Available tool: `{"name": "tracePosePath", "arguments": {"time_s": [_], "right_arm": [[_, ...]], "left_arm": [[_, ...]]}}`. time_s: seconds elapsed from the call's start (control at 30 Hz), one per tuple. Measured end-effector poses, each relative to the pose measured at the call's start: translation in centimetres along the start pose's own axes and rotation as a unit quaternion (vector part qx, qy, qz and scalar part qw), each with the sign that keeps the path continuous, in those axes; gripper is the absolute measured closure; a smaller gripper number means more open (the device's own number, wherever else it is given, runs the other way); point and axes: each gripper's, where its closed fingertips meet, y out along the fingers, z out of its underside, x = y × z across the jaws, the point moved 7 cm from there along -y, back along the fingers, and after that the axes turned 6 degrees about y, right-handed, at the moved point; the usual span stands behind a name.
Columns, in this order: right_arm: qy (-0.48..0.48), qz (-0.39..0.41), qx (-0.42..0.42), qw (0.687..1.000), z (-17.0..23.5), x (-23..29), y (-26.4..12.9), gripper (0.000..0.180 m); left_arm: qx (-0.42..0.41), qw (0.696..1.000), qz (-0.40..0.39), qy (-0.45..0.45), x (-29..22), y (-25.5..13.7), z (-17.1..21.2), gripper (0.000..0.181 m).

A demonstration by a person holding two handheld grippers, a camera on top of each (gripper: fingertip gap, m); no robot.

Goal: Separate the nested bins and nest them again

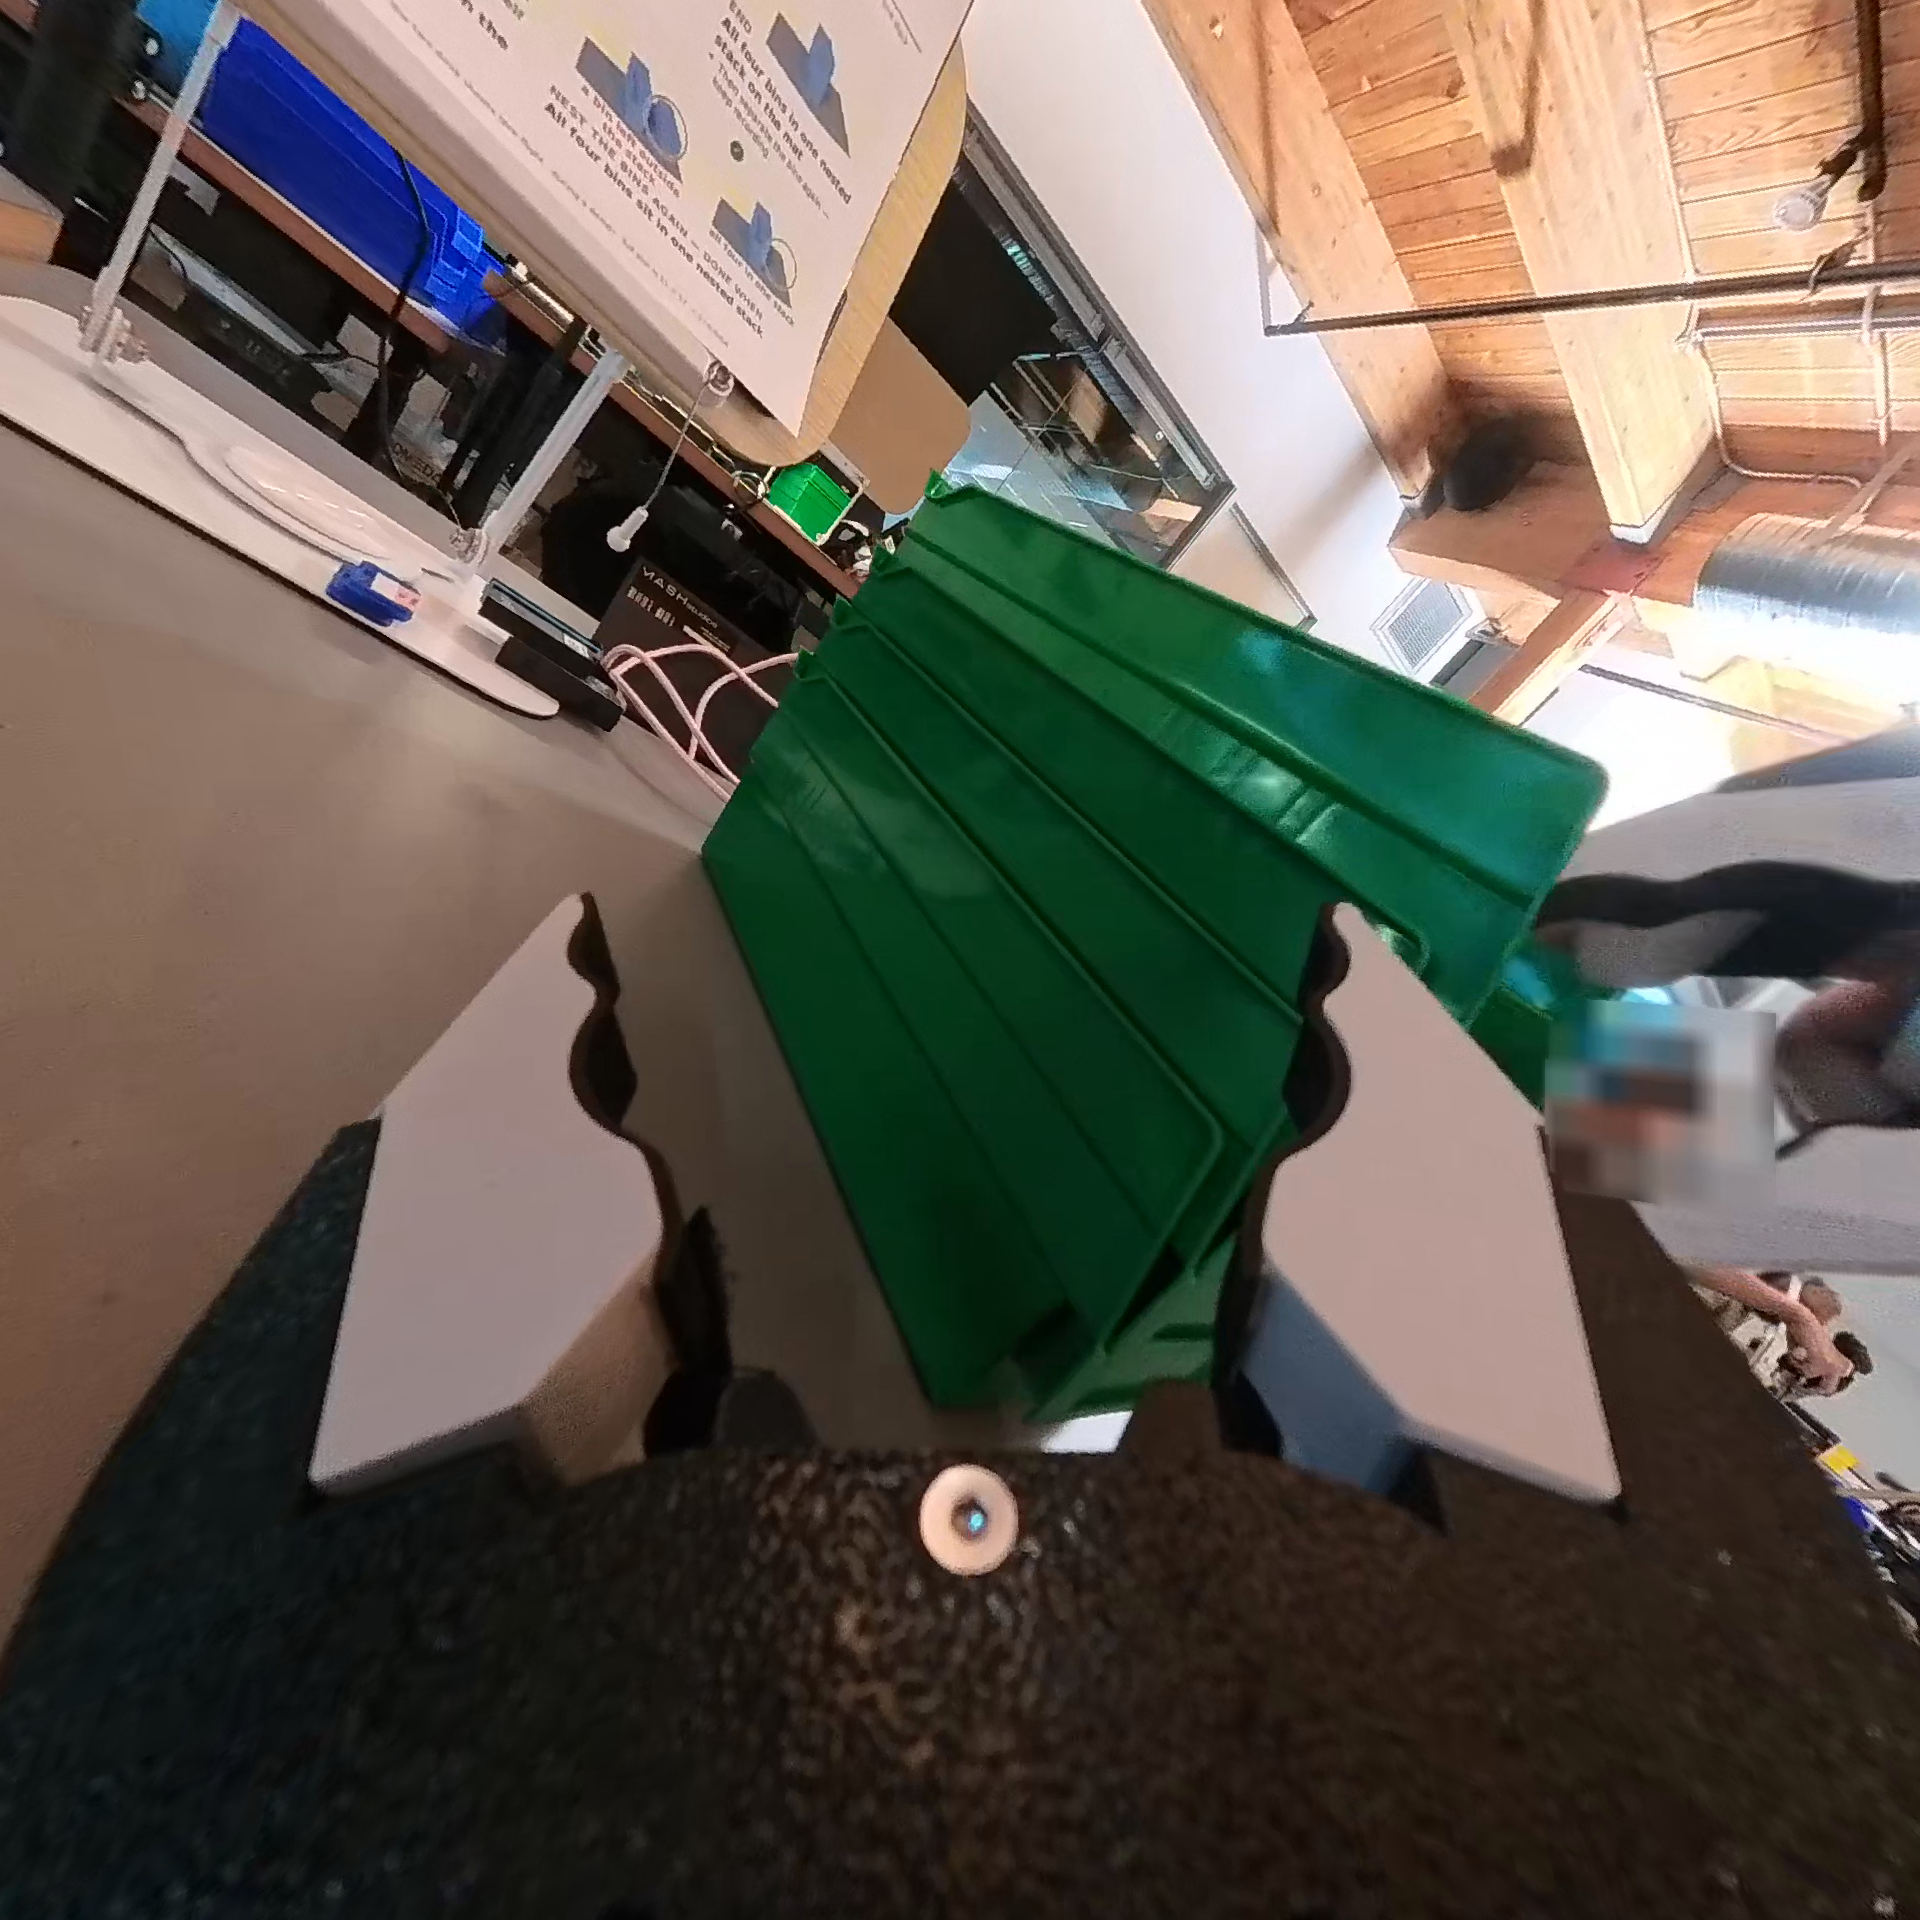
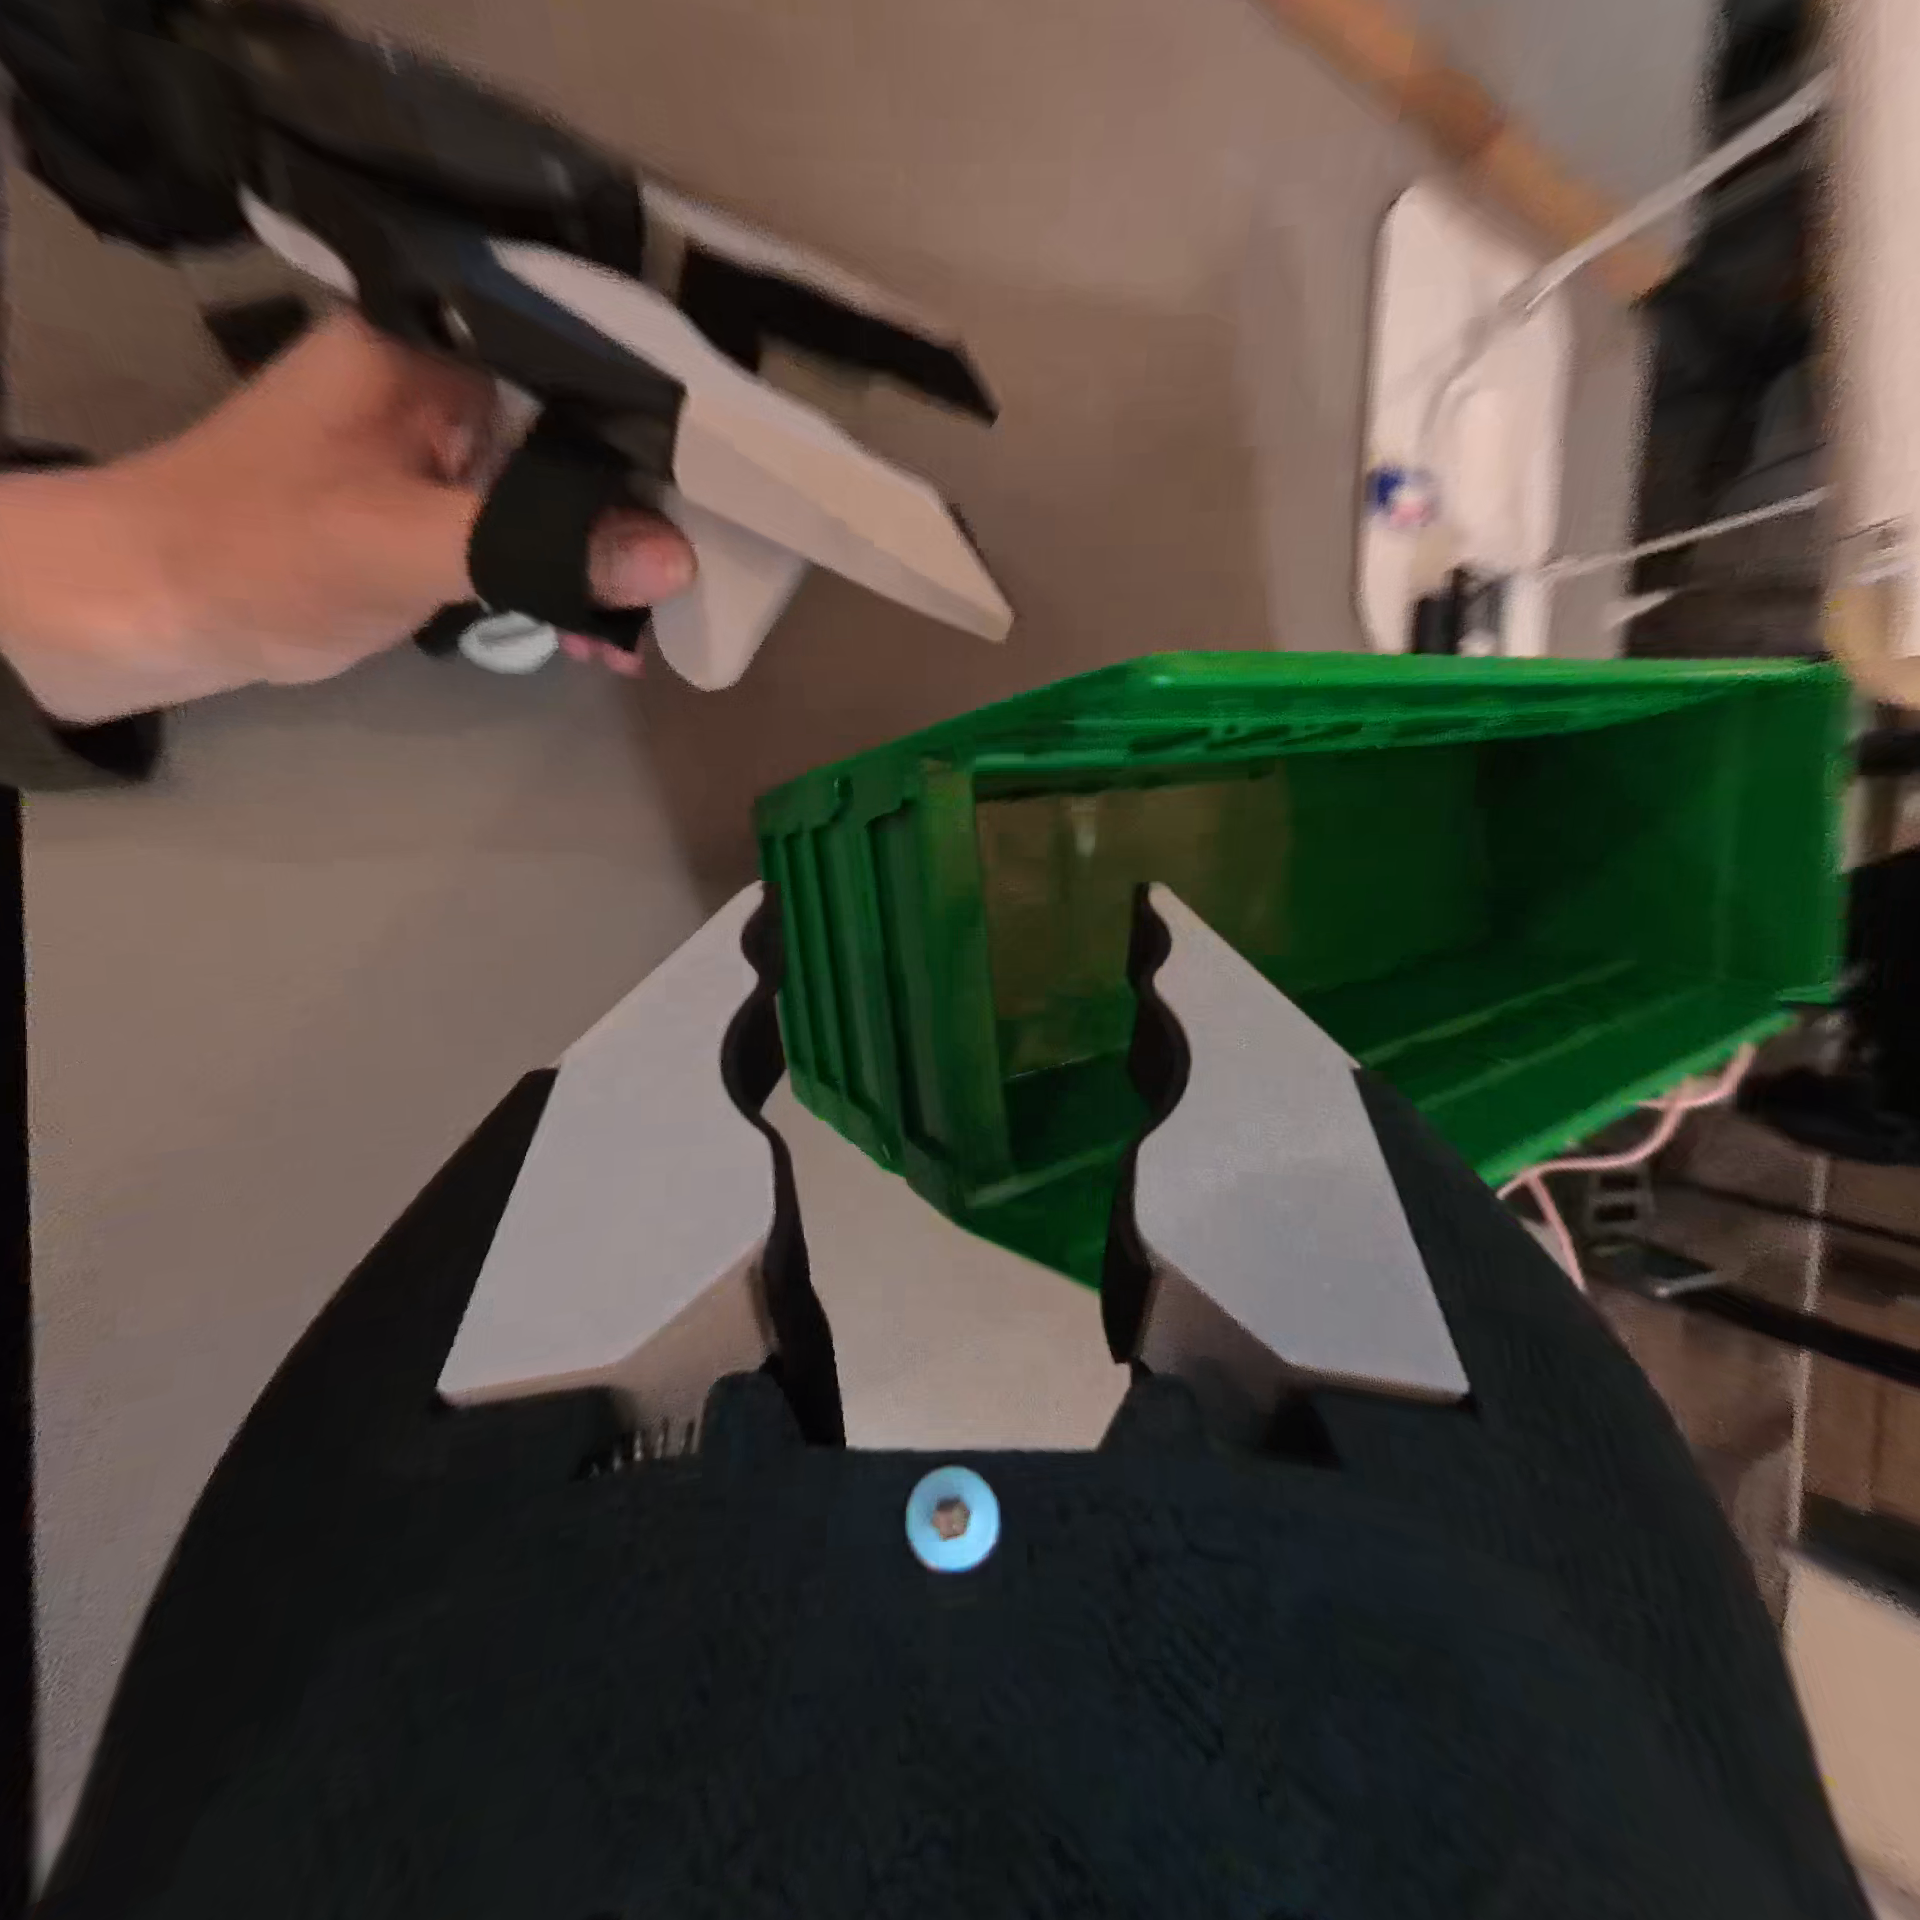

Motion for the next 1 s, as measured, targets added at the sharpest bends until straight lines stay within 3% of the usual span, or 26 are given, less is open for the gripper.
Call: {"name": "tracePosePath", "arguments": {"time_s": [0.1, 0.2, 0.33, 0.47, 0.57, 0.67, 0.73, 0.83, 0.9, 1.0], "right_arm": [[0.017, 0.070, -0.147, 0.987, 1.5, -0.4, -4.0, 0.114], [0.042, 0.149, -0.245, 0.957, 6.4, -1.8, -6.7, 0.115], [0.092, 0.280, -0.267, 0.918, 15.0, -5.7, -8.7, 0.111], [0.189, 0.376, -0.306, 0.854, 22.3, -10.7, -13.4, 0.110], [0.256, 0.419, -0.355, 0.795, 26.5, -13.6, -18.4, 0.109], [0.285, 0.464, -0.391, 0.742, 30.1, -14.9, -22.9, 0.099], [0.299, 0.485, -0.401, 0.717, 32.2, -15.3, -25.2, 0.095], [0.316, 0.486, -0.406, 0.706, 34.7, -15.8, -27.6, 0.090], [0.319, 0.493, -0.405, 0.701, 36.1, -16.0, -28.8, 0.090], [0.329, 0.489, -0.399, 0.703, 37.9, -16.3, -30.0, 0.090]], "left_arm": [[-0.006, 1.000, -0.001, 0.005, 0.0, -0.1, -0.2, 0.052], [-0.016, 1.000, -0.004, 0.008, 0.0, -0.3, -0.5, 0.052], [-0.044, 0.997, -0.040, 0.044, 0.1, -0.9, -1.3, 0.048], [-0.077, 0.992, -0.055, 0.080, -0.4, -1.6, -2.3, 0.049], [-0.072, 0.993, -0.012, 0.090, -1.9, -1.8, -3.4, 0.069], [-0.003, 0.994, -0.003, 0.114, -3.5, -1.6, -4.9, 0.066], [0.035, 0.992, 0.005, 0.122, -5.3, -1.0, -6.1, 0.049], [0.104, 0.984, 0.004, 0.147, -8.8, 1.9, -8.6, 0.021], [0.163, 0.971, 0.009, 0.175, -11.7, 4.6, -10.0, 0.021], [0.292, 0.922, -0.048, 0.249, -14.2, 9.3, -10.5, 0.022]]}}
